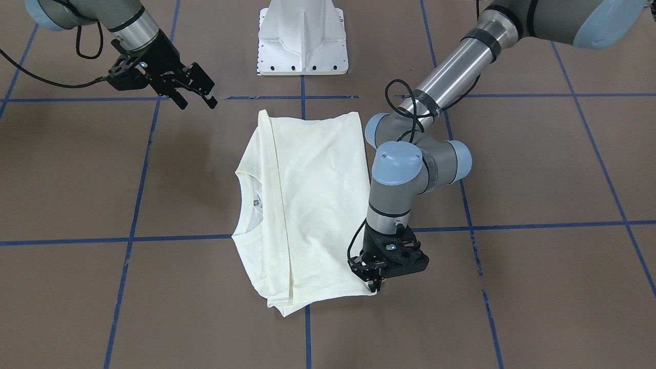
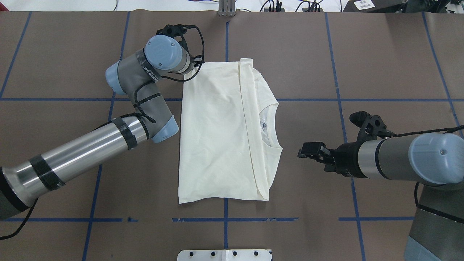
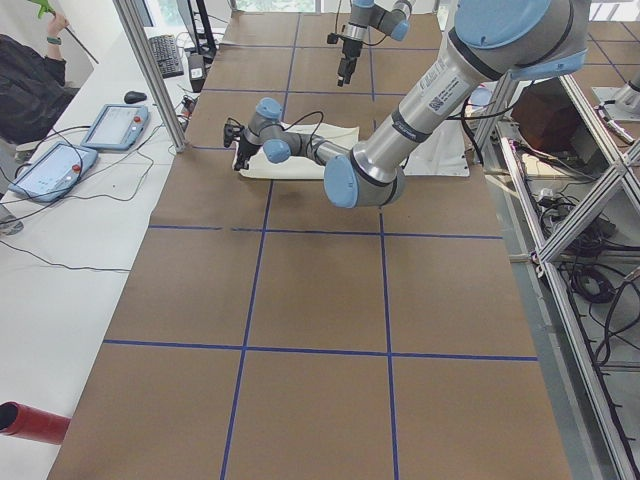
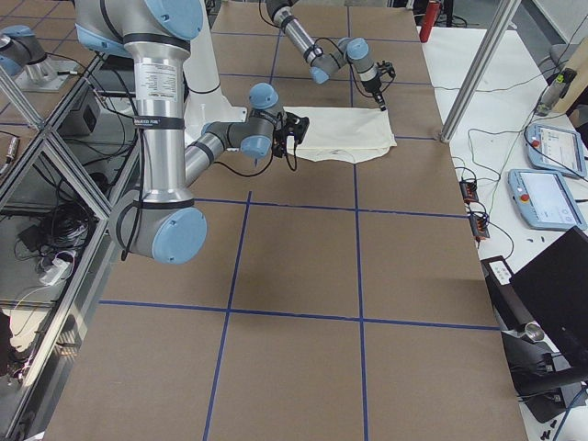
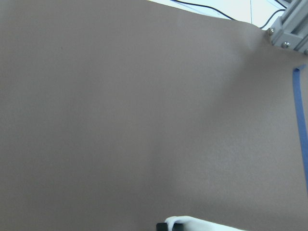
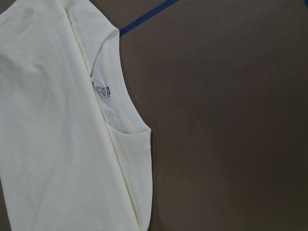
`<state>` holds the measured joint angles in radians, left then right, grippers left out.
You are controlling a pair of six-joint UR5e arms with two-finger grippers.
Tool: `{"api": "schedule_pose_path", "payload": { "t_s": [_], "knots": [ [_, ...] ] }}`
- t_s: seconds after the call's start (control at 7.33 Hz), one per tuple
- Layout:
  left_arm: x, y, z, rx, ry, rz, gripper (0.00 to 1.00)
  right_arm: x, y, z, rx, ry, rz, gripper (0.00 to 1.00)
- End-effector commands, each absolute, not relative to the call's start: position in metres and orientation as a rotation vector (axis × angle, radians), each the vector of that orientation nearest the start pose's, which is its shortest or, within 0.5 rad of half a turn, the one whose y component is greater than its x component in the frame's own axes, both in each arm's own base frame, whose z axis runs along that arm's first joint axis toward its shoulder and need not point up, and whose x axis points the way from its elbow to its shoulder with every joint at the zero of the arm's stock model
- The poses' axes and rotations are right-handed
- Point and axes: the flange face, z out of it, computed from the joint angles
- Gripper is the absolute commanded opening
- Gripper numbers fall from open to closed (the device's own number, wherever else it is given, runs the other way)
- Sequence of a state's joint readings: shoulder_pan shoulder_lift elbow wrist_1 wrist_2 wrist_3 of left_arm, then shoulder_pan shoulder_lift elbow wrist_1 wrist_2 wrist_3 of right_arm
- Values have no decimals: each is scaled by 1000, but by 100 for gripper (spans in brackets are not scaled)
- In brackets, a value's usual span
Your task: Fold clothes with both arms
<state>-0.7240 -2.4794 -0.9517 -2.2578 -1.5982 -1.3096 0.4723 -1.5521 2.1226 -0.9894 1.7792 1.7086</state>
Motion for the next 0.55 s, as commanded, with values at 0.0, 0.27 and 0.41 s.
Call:
{"api": "schedule_pose_path", "payload": {
  "t_s": [0.0,0.27,0.41],
  "knots": [
    [548,-662,282,454,897,-417,100,-370,-317,334,8,-1149,423,100],
    [536,-659,257,453,944,-391,100,-381,-325,349,49,-1108,418,100],
    [537,-643,248,350,963,-335,100,-401,-332,334,69,-1049,372,100]
  ]
}}
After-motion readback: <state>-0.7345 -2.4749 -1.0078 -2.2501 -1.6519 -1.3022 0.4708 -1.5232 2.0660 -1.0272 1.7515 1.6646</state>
